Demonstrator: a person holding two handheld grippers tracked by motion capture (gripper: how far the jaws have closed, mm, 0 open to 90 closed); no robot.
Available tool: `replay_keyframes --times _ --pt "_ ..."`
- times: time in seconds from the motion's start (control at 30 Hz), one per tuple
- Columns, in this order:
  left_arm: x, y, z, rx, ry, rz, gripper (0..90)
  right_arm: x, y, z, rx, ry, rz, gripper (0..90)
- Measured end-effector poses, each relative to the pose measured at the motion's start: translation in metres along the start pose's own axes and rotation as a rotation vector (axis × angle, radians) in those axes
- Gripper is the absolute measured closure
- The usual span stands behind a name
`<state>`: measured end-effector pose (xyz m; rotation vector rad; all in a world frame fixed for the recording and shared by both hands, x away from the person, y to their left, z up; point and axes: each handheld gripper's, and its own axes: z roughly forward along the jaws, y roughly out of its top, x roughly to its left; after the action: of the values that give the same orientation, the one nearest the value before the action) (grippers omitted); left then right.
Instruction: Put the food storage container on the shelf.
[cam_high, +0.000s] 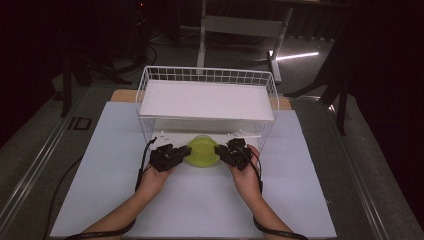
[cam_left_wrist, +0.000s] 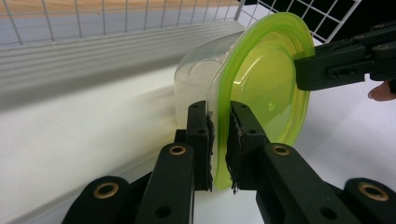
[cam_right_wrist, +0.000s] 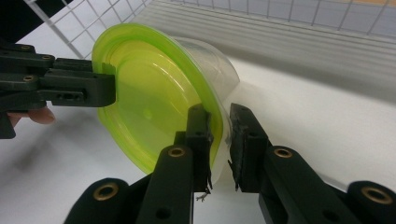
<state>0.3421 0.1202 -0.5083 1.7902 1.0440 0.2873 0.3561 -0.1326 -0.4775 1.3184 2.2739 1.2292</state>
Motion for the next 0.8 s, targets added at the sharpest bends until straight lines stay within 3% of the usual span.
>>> replay_keyframes --times 0.13,0.27,0.57,0.7,0.8 --pt "0.002 0.002 0.002 -0.005 -0.006 0.0 80.3 -0.003 0.001 0.004 -0.007 -0.008 0.01 78.9" --pt "0.002 0.007 0.005 -0.028 -0.006 0.035 78.9 -0.007 0.004 0.006 -0.035 -0.016 0.017 78.2" --pt "0.012 0.012 0.011 -0.056 -0.004 0.006 76.5 -0.007 0.007 0.01 -0.085 -0.044 0.001 75.8" --pt "0.015 0.016 0.016 -0.052 -0.005 -0.008 72.6 -0.009 0.006 0.012 -0.126 -0.089 -0.016 71.8" --pt "0.018 0.018 0.02 -0.055 0.012 -0.013 69.2 -0.013 0.006 0.016 -0.138 -0.099 0.006 67.6"
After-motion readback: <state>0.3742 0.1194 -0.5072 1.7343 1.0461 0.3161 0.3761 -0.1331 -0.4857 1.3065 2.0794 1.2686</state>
